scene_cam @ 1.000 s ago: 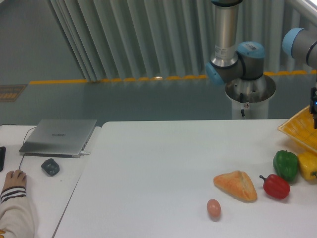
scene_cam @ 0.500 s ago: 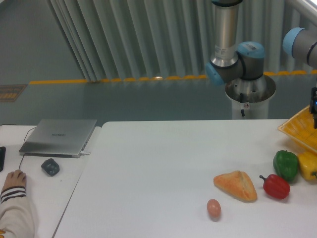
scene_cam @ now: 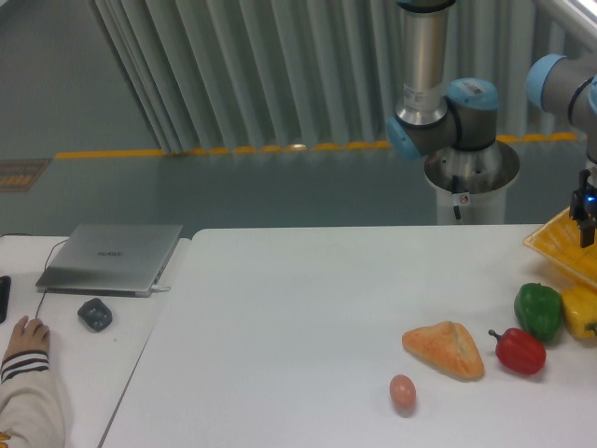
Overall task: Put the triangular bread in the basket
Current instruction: 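Move the gripper down over the triangular bread roll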
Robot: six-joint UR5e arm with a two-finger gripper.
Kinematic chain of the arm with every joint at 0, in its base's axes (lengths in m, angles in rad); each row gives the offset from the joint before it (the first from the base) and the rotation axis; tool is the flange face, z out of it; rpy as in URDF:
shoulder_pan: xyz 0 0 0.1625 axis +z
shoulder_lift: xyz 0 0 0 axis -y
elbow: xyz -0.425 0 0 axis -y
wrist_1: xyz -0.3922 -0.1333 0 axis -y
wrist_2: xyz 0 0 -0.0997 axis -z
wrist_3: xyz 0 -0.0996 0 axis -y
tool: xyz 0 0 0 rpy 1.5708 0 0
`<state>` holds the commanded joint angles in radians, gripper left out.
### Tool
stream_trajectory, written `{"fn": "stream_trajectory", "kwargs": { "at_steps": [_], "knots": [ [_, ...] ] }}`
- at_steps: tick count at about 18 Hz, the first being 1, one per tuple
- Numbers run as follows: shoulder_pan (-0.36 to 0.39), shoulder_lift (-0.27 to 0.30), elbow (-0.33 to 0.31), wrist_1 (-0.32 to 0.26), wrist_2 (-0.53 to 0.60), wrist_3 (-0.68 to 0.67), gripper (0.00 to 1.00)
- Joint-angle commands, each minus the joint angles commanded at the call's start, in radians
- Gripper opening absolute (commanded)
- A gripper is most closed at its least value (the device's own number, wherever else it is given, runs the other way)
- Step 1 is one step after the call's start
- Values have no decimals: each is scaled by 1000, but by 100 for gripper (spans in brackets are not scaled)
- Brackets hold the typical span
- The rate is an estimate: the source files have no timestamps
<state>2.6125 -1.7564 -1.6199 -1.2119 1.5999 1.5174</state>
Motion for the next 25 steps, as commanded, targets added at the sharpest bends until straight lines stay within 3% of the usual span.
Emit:
{"fn": "stream_trajectory", "kwargs": {
  "at_steps": [7, 16, 19, 25],
  "knots": [
    [-98, -14, 5, 12, 3, -192, 100],
    [-132, -63, 18, 28, 9, -256, 100],
    [-189, -89, 25, 64, 11, -309, 100],
    [-333, -146, 23, 71, 95, -364, 100]
  ]
}}
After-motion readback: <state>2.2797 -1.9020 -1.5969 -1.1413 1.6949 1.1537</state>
